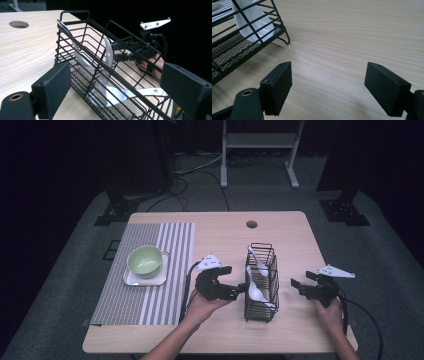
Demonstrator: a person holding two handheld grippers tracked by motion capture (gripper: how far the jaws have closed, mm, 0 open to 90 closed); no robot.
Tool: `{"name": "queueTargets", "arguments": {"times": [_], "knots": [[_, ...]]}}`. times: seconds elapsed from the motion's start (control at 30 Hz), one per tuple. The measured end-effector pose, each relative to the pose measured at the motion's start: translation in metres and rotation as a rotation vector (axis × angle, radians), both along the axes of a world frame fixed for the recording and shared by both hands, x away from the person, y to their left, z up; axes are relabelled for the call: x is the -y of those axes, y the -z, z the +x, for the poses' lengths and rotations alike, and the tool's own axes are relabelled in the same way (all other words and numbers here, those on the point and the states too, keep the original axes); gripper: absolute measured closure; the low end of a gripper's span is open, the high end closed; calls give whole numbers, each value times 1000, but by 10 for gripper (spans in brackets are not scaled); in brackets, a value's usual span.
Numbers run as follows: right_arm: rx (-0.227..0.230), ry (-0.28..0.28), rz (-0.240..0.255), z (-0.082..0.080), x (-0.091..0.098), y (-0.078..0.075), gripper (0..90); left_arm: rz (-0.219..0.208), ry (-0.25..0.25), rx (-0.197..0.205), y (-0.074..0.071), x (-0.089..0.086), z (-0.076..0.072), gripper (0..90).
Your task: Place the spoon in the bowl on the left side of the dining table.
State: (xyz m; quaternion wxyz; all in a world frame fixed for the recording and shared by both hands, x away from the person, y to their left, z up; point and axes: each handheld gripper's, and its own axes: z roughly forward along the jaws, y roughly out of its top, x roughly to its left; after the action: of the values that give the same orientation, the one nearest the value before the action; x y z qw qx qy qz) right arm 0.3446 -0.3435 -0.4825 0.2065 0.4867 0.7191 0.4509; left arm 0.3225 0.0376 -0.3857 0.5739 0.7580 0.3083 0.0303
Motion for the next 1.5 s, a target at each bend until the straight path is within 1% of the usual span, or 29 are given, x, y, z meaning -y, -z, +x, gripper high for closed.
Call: {"name": "queueTargets", "arguments": {"times": [0.2,0.23,0.27,0.47,0.5,0.57,0.63,0.67,0.73,0.83,0.9,0.93,0.97,1.0,1.13,1.17,1.2,1.27,1.37,1.43,1.47,1.5], "knots": [[1,0,1,0,0,0,209,7,-4,5,-2,8,3,93],[1,0,1,0,0,0,209,6,-4,7,-3,8,4,99],[1,0,1,0,0,0,209,7,-5,11,-3,10,5,124],[3,-1,5,0,1,0,209,16,-18,12,-4,16,7,143],[3,-1,5,0,1,0,209,9,-19,14,-4,17,8,188],[3,-1,4,0,1,0,210,5,-24,8,-3,17,10,210],[2,-2,5,0,1,0,209,6,-26,10,-3,18,11,265],[2,-2,4,0,0,0,210,9,-30,12,-4,18,11,265],[2,-2,4,0,1,0,210,13,-36,22,-4,19,12,325],[3,-2,5,0,1,0,211,21,-55,34,-4,21,12,389],[2,-1,6,0,1,0,211,22,-64,40,-4,21,13,457],[2,-1,5,0,1,0,211,29,-65,51,-3,22,13,490],[2,-1,5,0,1,0,211,29,-65,51,-3,22,13,515],[2,-2,5,0,1,0,212,33,-66,53,-3,22,12,515],[3,-1,7,0,1,0,212,40,-52,62,-2,23,11,616],[3,-1,6,0,1,0,213,42,-47,68,-2,23,10,667],[3,-1,6,0,1,0,213,38,-46,72,-2,23,9,667],[2,-2,4,0,1,0,213,42,-41,80,-4,23,8,718],[1,-1,4,0,1,0,213,43,-48,90,-5,23,6,778],[1,-1,4,0,1,0,213,42,-39,86,-5,23,6,806],[1,-1,3,0,1,0,213,51,-37,88,-5,23,5,819],[1,-1,4,0,1,0,213,49,-37,88,-5,24,4,821]]}}
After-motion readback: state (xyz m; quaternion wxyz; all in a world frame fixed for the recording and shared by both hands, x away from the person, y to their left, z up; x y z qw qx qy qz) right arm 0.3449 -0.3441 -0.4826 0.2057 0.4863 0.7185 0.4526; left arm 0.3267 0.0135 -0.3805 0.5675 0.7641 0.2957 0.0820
